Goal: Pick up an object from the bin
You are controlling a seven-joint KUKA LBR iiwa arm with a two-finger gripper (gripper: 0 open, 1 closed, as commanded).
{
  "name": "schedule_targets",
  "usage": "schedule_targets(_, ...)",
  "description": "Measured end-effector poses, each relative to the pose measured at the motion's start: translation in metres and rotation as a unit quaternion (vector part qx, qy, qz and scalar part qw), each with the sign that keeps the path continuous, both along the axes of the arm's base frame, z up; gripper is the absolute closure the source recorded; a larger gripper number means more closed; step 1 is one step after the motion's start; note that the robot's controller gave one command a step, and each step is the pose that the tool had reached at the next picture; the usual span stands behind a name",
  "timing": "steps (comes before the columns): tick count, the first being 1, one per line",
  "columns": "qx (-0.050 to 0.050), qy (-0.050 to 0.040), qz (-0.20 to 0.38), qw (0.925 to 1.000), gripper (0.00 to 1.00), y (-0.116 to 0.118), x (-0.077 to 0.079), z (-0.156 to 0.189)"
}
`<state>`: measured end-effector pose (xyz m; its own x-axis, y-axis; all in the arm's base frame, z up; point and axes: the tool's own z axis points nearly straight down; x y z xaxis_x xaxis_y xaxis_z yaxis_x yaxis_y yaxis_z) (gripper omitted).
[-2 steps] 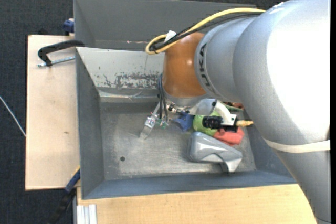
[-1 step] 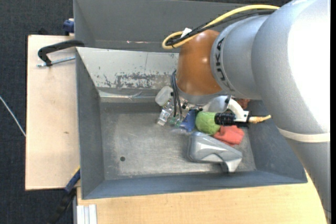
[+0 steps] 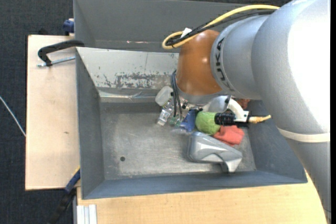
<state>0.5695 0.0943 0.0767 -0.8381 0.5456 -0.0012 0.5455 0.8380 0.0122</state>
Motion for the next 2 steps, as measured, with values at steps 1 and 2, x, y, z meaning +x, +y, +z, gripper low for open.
schedule_targets(1,-0.002,0.002,0.0,1.0,1.0,-0.001,-0.002,0.005)
schedule_targets(2,-0.004,0.003,0.0,1.0,1.0,-0.002,-0.002,0.021)
